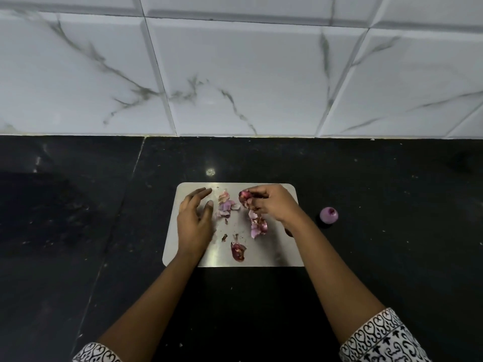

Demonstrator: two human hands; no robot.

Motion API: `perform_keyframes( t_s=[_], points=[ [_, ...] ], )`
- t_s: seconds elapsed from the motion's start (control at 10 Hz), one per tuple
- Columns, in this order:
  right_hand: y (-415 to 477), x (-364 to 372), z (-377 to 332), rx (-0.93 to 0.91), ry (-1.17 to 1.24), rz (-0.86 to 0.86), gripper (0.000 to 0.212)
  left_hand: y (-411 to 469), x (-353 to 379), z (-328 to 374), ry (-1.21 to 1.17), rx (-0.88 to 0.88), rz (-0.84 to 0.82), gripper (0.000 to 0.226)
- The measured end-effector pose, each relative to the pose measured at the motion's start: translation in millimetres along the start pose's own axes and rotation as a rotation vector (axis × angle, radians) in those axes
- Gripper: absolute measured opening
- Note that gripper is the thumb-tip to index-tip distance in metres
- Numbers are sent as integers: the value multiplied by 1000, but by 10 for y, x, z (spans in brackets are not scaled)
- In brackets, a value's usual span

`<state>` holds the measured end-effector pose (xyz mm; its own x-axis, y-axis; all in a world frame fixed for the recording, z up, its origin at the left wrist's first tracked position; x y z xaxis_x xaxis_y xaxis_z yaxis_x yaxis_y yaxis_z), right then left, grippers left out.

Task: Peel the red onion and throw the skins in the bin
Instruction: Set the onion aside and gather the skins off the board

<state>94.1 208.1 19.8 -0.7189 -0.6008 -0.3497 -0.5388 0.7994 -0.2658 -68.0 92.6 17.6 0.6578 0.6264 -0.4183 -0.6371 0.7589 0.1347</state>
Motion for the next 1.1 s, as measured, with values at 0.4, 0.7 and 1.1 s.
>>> perform_keyframes(
  t_s=[0.4, 0.7, 1.1],
  points=[
    [-56, 786, -201, -275, 12, 136, 28, -238, 879, -37, -1467, -932, -191, 45],
    [-305, 517, -581, -465, -582, 201, 38, -180, 423, -629, -1357, -1036, 191, 29],
    [60, 925, -239, -251, -899, 22, 43, -24, 201, -775, -1330, -1012, 165, 42]
  ],
)
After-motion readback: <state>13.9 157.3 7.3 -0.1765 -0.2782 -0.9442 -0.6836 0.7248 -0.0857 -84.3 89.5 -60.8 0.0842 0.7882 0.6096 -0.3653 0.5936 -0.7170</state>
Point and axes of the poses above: each hand's wrist, its own y-axis towards the middle knuckle, its own x-axis out of the palm, z = x × y, the point moved 10 cm from there along y, towards the middle knuckle, and after that the axes turned 3 degrees about -x, right-handed, at the moved point
